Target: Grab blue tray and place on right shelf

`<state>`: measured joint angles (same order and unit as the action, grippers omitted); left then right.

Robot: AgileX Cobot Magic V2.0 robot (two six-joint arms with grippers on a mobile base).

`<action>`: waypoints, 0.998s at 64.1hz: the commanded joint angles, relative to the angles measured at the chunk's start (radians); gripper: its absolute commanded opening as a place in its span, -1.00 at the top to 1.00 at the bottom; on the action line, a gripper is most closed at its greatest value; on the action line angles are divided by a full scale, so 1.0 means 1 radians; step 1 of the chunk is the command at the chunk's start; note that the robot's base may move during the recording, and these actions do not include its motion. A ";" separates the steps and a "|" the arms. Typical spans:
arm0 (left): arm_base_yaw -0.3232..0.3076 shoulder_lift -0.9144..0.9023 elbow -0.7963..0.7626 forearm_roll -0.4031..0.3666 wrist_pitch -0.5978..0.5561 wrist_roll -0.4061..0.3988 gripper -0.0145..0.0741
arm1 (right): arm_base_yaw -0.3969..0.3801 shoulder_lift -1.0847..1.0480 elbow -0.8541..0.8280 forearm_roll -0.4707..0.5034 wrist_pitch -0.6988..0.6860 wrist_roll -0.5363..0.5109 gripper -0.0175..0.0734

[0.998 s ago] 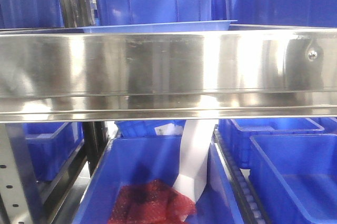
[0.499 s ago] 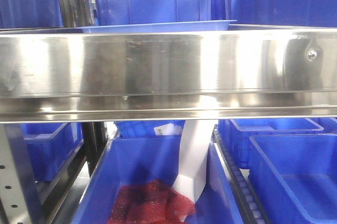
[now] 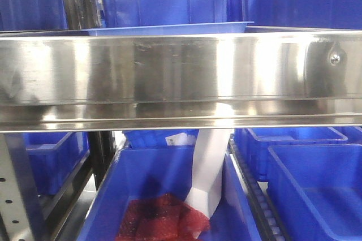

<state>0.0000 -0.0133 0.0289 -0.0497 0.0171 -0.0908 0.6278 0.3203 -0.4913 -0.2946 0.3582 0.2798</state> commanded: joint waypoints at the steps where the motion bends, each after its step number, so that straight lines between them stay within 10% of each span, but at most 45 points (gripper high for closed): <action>1: -0.001 -0.013 0.030 0.004 -0.099 -0.008 0.78 | 0.002 0.006 -0.029 -0.025 -0.088 -0.010 0.49; 33: -0.001 -0.013 0.030 0.004 -0.099 -0.008 0.78 | -0.021 0.006 -0.023 -0.013 -0.079 -0.012 0.49; 52: -0.001 -0.013 0.030 0.004 -0.099 -0.008 0.78 | -0.419 -0.029 0.123 0.286 -0.177 -0.217 0.49; 64: -0.001 -0.013 0.030 0.004 -0.099 -0.008 0.78 | -0.598 -0.156 0.286 0.308 -0.272 -0.223 0.49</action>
<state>0.0000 -0.0133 0.0289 -0.0473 0.0156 -0.0908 0.0811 0.1986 -0.2293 0.0000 0.2225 0.0750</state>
